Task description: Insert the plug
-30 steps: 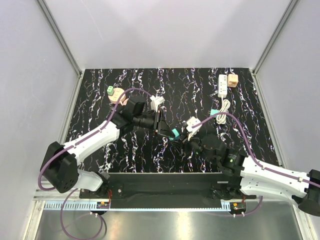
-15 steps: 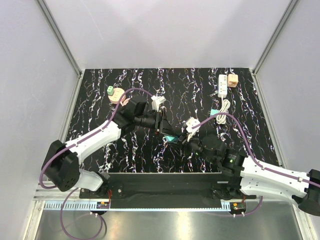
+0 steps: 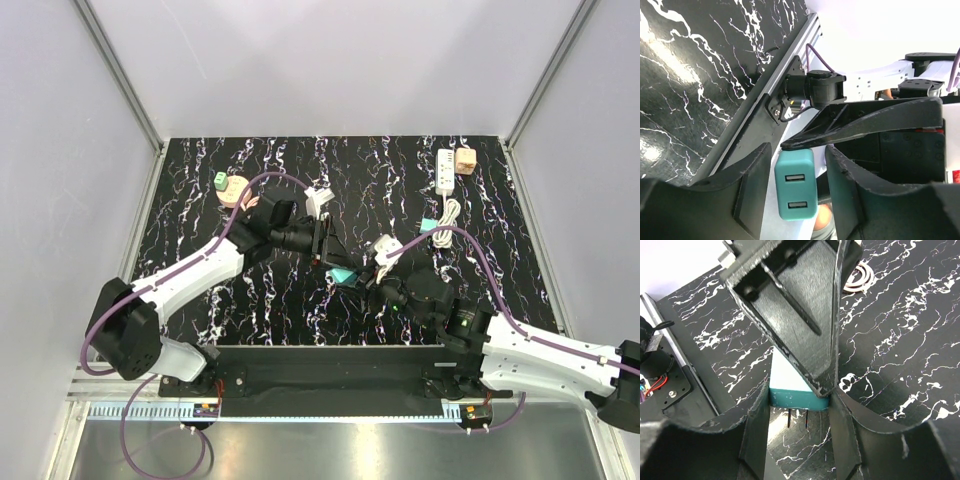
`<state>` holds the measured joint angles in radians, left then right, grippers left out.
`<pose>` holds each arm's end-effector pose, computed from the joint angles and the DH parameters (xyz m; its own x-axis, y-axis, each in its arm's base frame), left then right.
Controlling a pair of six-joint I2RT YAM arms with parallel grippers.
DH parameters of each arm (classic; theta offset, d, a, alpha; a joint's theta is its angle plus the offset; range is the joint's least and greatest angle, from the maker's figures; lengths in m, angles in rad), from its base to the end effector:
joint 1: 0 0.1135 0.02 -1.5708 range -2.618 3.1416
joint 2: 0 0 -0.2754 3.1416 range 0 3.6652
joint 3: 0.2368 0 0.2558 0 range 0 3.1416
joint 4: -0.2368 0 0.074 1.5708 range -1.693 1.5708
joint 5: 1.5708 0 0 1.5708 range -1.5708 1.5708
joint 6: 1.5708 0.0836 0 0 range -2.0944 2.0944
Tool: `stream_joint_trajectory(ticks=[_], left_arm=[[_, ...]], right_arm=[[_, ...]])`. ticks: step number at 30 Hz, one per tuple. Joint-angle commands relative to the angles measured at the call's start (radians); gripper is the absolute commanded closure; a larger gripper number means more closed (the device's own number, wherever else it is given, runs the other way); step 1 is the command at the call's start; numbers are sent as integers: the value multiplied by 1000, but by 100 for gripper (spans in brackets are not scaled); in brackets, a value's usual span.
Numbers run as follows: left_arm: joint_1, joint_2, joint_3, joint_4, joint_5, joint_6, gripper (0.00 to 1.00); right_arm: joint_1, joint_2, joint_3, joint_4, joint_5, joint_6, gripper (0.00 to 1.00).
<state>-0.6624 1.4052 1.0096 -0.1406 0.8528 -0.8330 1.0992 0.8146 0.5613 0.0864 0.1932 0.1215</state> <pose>0.2279 -0.2576 0.2788 -0.9481 0.1221 -0.2936 0.3175 0.3136 -0.8949 0.1236 0.2071 0.2837 -0.1705 -0.0724 -0.9827 -0.7733 0.6279 0.0879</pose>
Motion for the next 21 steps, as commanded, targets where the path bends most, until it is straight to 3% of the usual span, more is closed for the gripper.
stream_joint_trajectory(ticks=[1,7,9,16,19,21], left_arm=[[0,-8,69,-31,22,49,48],[4,-17,73,-70,15,71,54],[4,-15,70,-71,20,72,64],[14,-14,72,-91,23,86,82],[20,-8,72,-99,25,90,77],[23,-11,81,-108,25,95,60]], right_arm=[[5,-23,-1,62,8,15,100],[5,-23,-1,62,8,15,100],[5,-22,-1,62,9,20,100],[7,-9,0,62,23,20,100],[5,-9,0,61,22,20,100],[5,-9,0,62,18,23,100]])
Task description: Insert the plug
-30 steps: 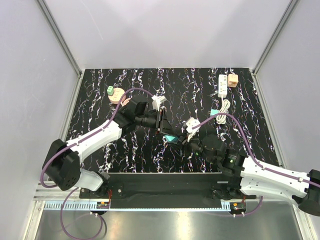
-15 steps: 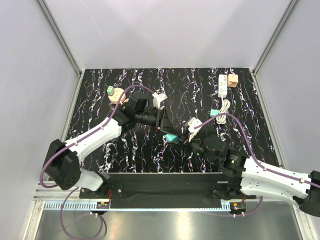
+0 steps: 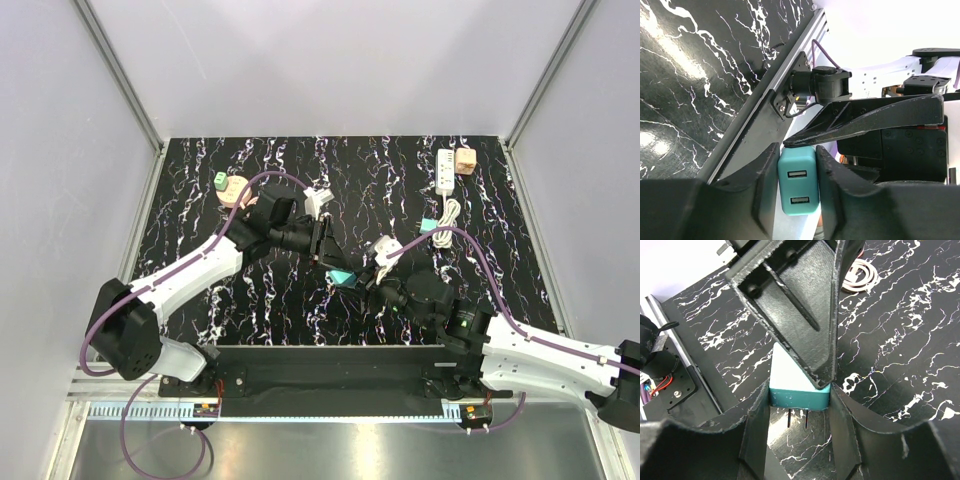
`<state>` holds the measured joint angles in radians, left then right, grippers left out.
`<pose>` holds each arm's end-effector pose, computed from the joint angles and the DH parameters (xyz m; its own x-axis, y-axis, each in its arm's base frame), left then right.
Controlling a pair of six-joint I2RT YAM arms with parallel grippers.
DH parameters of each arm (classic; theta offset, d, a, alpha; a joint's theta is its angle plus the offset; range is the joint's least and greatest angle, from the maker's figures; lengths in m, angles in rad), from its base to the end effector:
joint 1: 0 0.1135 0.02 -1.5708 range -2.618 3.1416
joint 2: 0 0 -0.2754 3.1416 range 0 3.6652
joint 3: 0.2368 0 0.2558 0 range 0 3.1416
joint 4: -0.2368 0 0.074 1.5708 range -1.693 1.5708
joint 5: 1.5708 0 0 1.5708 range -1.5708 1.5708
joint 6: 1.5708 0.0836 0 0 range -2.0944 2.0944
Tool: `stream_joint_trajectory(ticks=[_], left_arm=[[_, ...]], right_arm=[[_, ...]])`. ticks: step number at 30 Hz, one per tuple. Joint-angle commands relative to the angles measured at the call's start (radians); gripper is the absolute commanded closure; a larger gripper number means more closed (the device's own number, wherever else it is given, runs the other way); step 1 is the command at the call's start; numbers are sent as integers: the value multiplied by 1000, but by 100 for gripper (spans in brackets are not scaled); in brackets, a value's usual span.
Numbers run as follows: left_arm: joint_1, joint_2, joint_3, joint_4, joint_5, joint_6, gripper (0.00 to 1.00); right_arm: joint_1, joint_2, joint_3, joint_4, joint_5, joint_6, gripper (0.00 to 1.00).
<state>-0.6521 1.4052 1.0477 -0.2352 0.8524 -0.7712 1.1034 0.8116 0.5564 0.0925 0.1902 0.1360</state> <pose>0.2285 -0.2537 0.2823 -0.9427 0.1426 -0.3016 0.3329 0.3397 -0.8797 0.1223 0.2073 0.2833 -0.1798 -0.0607 -0.9818 -0.7754 0.6230 0.1035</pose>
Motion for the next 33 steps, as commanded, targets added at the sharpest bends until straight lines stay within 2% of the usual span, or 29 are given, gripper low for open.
stream_joint_trajectory(ticks=[1,10,14,15,17,20,21,23,24,26,27,30,31,33], left_arm=[[14,-11,44,-15,27,35,58],[25,-17,51,-42,34,50,59],[26,-14,51,-42,37,50,81],[26,-14,52,-42,39,50,90],[25,-15,54,-44,42,50,99],[25,-20,58,-42,42,50,100],[26,-23,60,-42,40,52,100],[31,-25,61,-49,27,56,100],[42,-29,60,-50,20,58,100],[58,-37,58,-64,-4,69,100],[83,-38,60,-75,-13,75,100],[138,-37,92,-136,-39,127,100],[152,-29,109,-160,-65,174,100],[192,0,190,-266,-105,237,100]], right_arm=[[1,-6,5,55,22,7,100],[1,-6,5,56,23,7,100],[1,-8,4,55,18,10,100],[1,-6,4,55,17,11,100],[1,-6,5,56,18,13,100],[3,-8,7,52,32,16,98],[1,-9,7,50,44,17,86],[1,-14,7,47,58,30,70],[1,-20,7,47,69,33,51],[1,-31,4,46,69,40,36],[3,-46,2,46,68,40,24],[1,-78,-10,49,78,51,10],[0,-84,-19,55,86,57,1],[1,-107,-32,59,115,65,0]])
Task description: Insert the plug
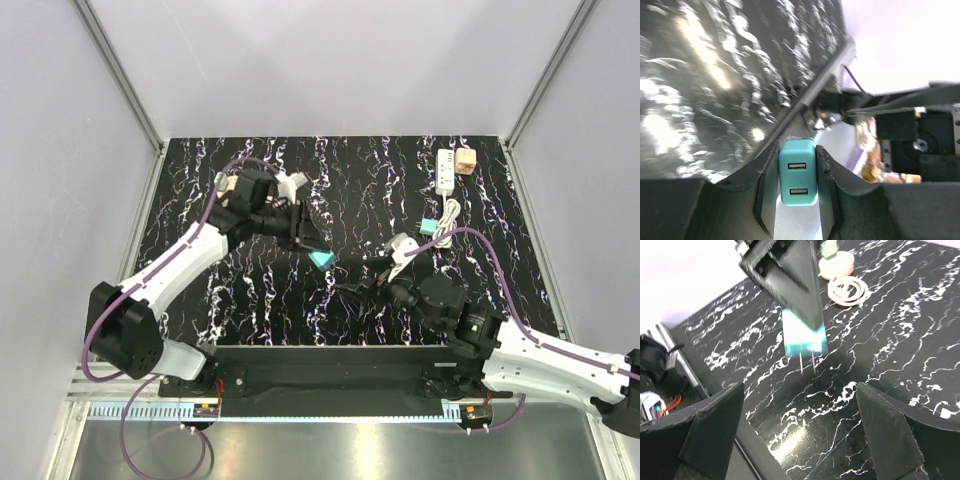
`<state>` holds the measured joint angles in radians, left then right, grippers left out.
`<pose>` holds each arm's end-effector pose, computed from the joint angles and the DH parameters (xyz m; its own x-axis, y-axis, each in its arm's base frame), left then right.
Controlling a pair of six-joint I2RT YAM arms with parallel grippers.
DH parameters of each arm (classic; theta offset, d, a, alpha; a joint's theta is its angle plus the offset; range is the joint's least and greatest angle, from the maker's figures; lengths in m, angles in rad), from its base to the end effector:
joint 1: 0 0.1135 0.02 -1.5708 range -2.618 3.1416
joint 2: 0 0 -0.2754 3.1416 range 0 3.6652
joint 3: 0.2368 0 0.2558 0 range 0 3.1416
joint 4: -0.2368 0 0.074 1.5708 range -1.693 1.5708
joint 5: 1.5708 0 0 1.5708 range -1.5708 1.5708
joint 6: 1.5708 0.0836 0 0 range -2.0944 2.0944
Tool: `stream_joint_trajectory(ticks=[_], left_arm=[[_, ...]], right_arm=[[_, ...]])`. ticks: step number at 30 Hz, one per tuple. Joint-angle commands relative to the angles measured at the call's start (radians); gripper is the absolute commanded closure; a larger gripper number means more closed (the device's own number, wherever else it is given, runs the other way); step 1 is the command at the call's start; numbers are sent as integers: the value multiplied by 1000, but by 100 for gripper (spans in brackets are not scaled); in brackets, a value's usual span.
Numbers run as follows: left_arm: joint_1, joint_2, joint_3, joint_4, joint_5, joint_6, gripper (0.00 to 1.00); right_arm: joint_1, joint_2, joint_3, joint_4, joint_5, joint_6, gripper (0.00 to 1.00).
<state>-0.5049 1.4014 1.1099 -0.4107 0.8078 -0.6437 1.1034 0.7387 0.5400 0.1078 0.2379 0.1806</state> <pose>0.2592 -0.2123 0.2859 -0.9426 0.0471 -0.3305 0.3144 0.4578 -0.8316 0.1197 0.1934 0.2946 -0.1771 0.0366 -0.9835 -0.7421 0.6514 0.1578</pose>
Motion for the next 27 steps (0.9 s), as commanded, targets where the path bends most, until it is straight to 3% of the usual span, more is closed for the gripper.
stream_joint_trajectory(ticks=[1,3,7,11,19,27], left_arm=[[58,17,167,-132,-126,181,100],[97,75,246,-267,-209,260,100],[153,182,492,-443,-552,462,100],[235,254,619,-432,-764,541,100],[324,370,645,-185,-898,677,100],[362,470,561,30,-894,766,100]], right_arm=[[1,-39,-17,44,78,20,0],[1,-48,-21,44,109,23,0],[1,-47,-28,41,146,30,0],[1,-24,-25,29,166,43,0],[0,16,-26,24,218,74,0],[0,71,-11,46,199,74,0]])
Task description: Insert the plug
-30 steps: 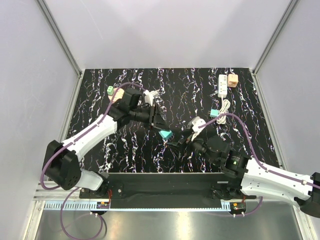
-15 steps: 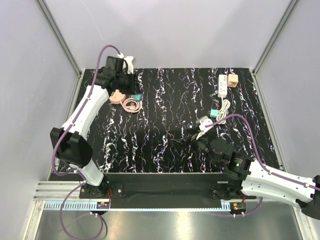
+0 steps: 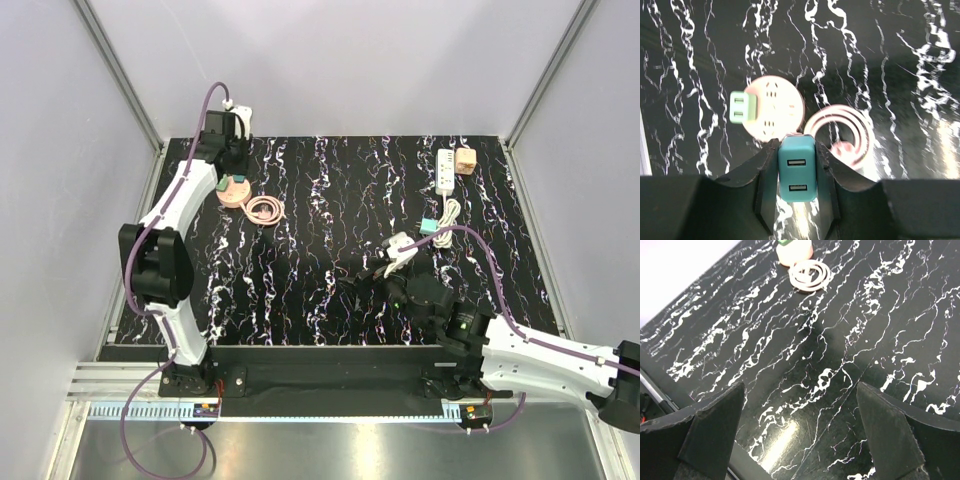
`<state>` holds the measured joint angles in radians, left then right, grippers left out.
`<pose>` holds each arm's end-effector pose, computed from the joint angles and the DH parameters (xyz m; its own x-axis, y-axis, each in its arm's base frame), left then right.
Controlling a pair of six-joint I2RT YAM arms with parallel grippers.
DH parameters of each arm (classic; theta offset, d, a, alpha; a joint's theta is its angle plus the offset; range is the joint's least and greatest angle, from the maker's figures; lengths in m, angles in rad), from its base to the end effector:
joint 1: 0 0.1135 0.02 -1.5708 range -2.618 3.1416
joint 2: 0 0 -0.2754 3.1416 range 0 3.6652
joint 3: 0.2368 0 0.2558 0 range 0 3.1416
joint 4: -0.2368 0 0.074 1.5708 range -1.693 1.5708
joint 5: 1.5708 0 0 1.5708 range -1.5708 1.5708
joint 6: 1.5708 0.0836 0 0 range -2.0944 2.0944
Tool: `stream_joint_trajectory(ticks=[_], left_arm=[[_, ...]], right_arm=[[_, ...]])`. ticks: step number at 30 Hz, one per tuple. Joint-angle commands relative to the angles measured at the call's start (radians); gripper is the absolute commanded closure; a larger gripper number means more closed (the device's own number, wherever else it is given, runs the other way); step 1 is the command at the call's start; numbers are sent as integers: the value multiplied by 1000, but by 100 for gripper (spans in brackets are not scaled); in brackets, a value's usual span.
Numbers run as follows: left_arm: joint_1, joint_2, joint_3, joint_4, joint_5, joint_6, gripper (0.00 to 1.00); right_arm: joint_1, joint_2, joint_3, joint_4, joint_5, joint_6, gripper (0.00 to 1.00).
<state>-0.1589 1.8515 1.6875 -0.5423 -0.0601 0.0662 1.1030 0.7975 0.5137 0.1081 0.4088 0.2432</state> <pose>0.4661 -0.0696 0.2945 -0.6320 0.1682 -0.7565 0.1550 0.9839 0.0892 0.1341 0.1917 0.2722 -0.2312 0.0323 -0.9724 -0.6046 0.7782 0.1697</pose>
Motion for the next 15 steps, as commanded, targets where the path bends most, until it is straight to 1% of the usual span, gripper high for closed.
stream_joint_trajectory(ticks=[1,7,15], left_arm=[[22,31,-20,186,-18,49,100],[53,116,-18,260,55,21,100],[65,212,-2,298,112,-3,100]], right_arm=[[-2,14,17,45,27,11,0],[-2,19,12,45,19,16,0],[-6,17,12,50,12,18,0]])
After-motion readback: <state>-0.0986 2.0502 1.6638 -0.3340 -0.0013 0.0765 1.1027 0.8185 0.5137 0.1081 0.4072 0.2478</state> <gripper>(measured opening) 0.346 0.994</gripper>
